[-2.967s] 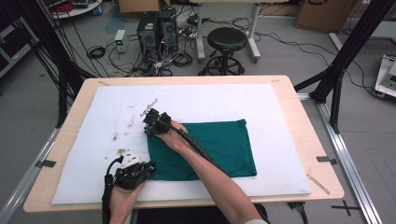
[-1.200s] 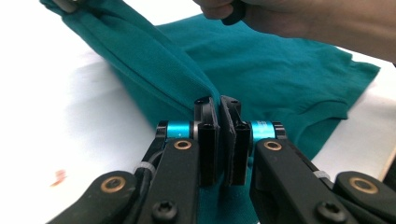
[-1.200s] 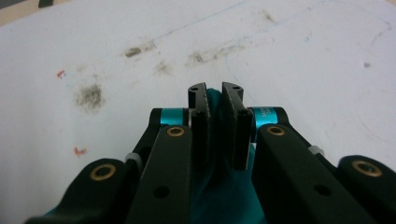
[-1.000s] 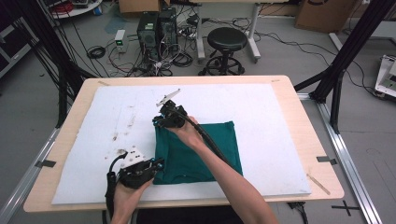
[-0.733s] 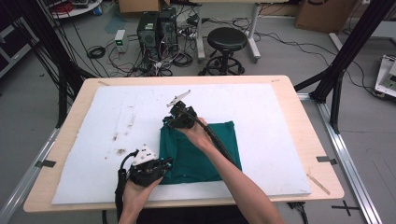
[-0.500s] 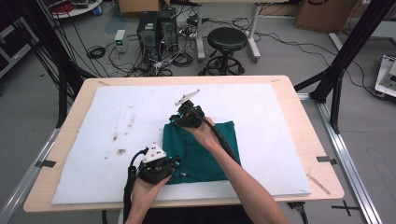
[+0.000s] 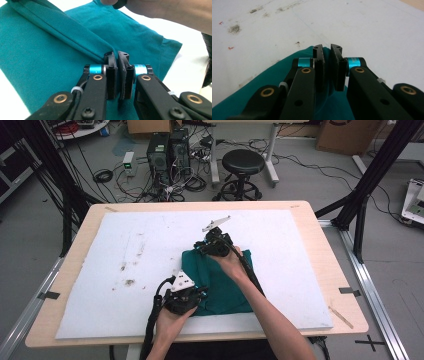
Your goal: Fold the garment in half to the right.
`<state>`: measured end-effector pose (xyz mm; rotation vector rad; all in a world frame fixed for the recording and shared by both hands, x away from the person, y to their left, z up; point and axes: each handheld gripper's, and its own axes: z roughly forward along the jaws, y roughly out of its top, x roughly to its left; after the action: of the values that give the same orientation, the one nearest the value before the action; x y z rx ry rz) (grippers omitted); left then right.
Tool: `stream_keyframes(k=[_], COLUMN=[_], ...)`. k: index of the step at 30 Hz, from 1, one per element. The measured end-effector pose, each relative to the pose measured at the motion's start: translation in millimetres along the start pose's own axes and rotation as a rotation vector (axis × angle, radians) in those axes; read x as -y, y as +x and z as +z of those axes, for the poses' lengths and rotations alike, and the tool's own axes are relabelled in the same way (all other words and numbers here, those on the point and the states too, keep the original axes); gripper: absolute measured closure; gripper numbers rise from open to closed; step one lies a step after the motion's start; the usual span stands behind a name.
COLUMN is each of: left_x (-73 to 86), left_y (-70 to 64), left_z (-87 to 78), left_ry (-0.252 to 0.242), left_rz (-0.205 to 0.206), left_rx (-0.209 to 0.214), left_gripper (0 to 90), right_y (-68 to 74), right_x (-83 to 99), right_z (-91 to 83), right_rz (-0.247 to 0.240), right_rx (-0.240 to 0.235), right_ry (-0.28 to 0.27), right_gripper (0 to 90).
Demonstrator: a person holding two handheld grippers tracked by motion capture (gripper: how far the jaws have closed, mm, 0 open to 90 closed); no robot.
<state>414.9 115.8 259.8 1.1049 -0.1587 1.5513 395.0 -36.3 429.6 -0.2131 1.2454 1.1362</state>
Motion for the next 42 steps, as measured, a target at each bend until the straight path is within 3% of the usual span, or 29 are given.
stream_keyframes(k=[17, 42], left_x=[-15.5, -33.4], left_y=[-24.2, -53.5], left_z=[34.0, 71.7], left_ry=[0.025, 0.051], left_rz=[0.034, 0.063], left_rx=[0.030, 0.053], left_gripper=[85.5, 85.5], right_y=[-29.0, -56.1], right_x=[25.6, 52.1], right_z=[-27.5, -56.1], right_rz=[0.043, 0.093], right_rx=[0.028, 0.065], right_ry=[-0.005, -0.002], right_gripper=[83.7, 83.7])
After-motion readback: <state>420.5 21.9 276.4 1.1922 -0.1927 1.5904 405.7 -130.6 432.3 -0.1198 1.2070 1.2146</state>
